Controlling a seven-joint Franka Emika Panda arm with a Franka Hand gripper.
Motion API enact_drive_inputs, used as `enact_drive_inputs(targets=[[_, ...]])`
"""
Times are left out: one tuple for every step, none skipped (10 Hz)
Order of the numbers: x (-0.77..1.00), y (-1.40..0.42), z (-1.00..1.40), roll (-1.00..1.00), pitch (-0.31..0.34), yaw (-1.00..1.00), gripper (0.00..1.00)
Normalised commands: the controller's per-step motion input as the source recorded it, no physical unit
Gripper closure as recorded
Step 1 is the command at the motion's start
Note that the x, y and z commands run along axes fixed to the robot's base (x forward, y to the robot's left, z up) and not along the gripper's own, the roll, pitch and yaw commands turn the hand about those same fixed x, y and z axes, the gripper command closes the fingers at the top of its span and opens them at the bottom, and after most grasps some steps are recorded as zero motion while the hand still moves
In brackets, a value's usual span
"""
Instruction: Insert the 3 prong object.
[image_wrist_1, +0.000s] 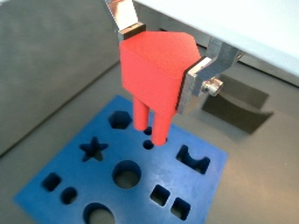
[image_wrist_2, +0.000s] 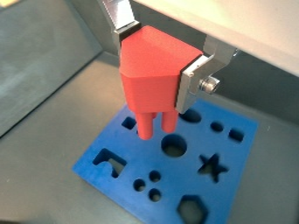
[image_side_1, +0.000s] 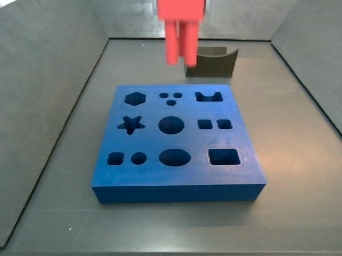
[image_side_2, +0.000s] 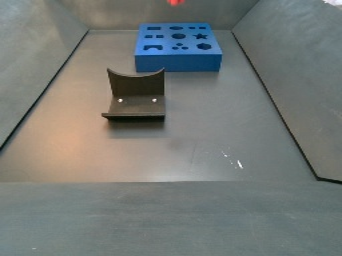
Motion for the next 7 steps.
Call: enact_drive_inputs(targets=[[0.15,0.11,-0.71,0.24,0.004,-0.54,1.00],[0.06,0.12,-0.65,0.19,0.000,-0.51,1.00],[0.00,0.17,-0.52,0.12,0.000,-0.24,1.00],[-0.10,0.14,-0.50,0.11,0.000,-0.23,1.00],[-0.07,0.14,-0.42,0.06,0.000,-0.23,1.00],[-0.02,0.08,-0.39,0.01,0.000,-0.25,1.00],[0.00,0.02,-0.35,-0.01,0.000,-0.19,1.00]])
